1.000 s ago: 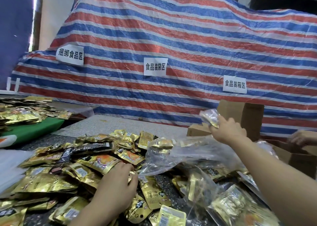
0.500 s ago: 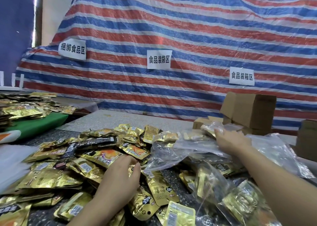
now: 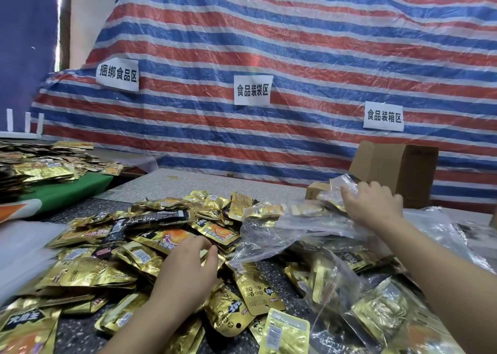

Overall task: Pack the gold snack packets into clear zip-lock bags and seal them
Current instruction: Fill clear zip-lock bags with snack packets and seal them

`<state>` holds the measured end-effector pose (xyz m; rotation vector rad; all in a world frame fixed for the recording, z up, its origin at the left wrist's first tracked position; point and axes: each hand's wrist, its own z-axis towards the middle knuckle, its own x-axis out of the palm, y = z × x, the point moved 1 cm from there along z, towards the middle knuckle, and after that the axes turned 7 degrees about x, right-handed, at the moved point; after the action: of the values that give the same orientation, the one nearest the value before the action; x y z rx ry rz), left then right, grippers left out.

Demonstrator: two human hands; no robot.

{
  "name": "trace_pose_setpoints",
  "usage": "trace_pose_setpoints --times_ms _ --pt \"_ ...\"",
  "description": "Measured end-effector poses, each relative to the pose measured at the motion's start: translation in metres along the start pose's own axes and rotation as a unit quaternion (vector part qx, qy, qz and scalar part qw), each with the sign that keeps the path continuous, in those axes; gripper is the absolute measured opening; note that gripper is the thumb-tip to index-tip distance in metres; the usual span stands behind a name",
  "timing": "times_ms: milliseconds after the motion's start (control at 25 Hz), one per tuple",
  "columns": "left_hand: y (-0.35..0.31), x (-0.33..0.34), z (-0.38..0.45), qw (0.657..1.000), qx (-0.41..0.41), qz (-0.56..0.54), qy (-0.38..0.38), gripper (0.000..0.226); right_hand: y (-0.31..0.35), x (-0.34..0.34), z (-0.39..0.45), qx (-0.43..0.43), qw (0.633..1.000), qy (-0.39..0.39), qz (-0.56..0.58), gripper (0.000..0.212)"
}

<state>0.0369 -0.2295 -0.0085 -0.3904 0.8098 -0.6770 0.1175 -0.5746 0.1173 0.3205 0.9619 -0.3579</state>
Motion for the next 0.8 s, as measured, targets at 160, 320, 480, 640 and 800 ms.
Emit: trace_pose_setpoints --times_ms 160,320,480,640,800 --pt "-0.003 -0.001 -0.001 1.0 -0.002 0.002 -0.002 0.022 0.033 -0.018 -0.024 -0.066 0.992 -0.084 0.064 0.056" --pt "-0.002 -0.013 0.003 0.999 -0.03 -0.013 -0.023 0.029 0.078 -0.031 -0.06 -0.147 0.975 -0.07 0.15 0.042" --pt "0.022 -0.051 0.032 0.995 -0.05 0.075 -0.042 0.041 0.113 -0.046 -0.098 -0.197 0.949 -0.05 0.241 0.034" --pt "0.06 -0.101 0.059 0.974 -0.072 0.211 -0.033 0.036 0.134 -0.047 -0.137 -0.216 0.923 -0.007 0.319 0.03" --pt "0.105 -0.137 0.063 0.937 -0.119 0.328 0.012 0.025 0.151 -0.046 -0.166 -0.218 0.9 0.031 0.376 0.032"
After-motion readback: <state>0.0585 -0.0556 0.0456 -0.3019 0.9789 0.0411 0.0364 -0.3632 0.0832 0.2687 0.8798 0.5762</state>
